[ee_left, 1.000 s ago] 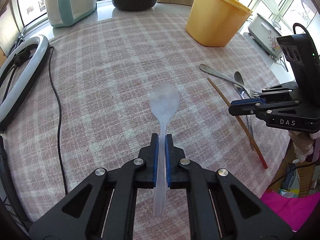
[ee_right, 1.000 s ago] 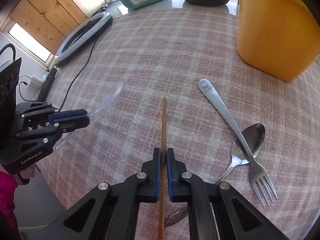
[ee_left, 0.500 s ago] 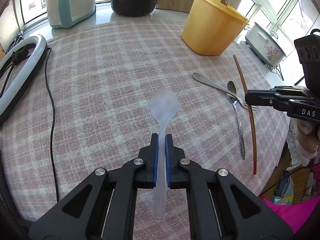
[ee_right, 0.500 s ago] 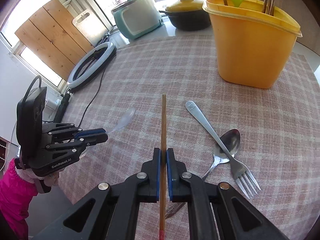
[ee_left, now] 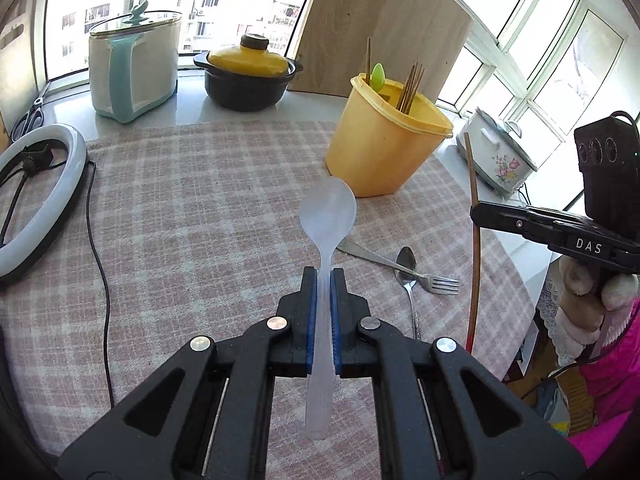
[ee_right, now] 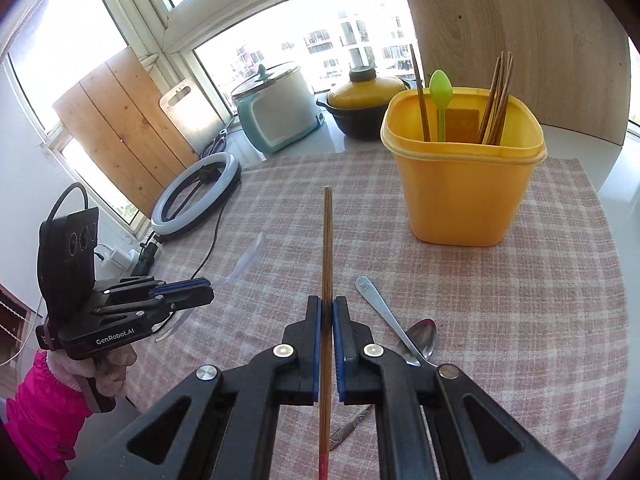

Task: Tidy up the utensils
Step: 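Carry the clear spoon in the left tool to the container while the right tool carries its chopstick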

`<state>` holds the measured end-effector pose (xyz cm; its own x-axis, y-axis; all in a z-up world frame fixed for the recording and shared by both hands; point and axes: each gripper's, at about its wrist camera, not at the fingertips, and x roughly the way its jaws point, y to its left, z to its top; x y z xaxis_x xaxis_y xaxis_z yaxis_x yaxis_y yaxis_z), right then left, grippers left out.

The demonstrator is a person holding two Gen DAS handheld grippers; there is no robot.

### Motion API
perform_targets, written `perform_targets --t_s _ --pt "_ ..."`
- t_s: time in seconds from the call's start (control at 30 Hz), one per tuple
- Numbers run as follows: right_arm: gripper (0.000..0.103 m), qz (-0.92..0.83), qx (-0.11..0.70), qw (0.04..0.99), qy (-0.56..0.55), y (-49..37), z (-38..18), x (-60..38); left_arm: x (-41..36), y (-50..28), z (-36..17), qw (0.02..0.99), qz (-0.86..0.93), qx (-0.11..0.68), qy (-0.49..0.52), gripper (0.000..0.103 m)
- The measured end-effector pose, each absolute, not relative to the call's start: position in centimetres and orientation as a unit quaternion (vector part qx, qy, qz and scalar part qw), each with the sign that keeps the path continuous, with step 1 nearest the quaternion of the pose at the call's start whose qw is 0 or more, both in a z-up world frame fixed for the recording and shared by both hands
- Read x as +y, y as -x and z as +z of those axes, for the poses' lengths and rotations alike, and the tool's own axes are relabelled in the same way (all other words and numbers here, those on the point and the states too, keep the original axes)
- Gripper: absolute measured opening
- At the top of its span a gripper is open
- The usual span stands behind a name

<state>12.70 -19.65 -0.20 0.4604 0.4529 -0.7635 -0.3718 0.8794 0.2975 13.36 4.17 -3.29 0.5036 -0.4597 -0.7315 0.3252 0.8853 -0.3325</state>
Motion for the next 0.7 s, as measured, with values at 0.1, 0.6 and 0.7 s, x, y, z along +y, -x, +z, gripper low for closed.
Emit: perform_targets --t_s 0.1,0.6,0.7 --pt "0.003 0.235 0.441 0.864 -0.052 -13.1 1.4 -20.5 3.4 -14.4 -1.8 0.873 -0.234 0.420 0.080 0.004" --pt "0.003 0.184 0.360 0.910 -0.094 -19.0 8.7 -24.8 -3.4 -22.0 3.2 0.904 -0.259 0.330 0.085 0.004" --pt "0.003 0.172 0.346 0.917 -0.102 -20.4 9.9 -25.6 -4.6 -23.8 3.5 0.905 -0.260 0.324 0.087 0.004"
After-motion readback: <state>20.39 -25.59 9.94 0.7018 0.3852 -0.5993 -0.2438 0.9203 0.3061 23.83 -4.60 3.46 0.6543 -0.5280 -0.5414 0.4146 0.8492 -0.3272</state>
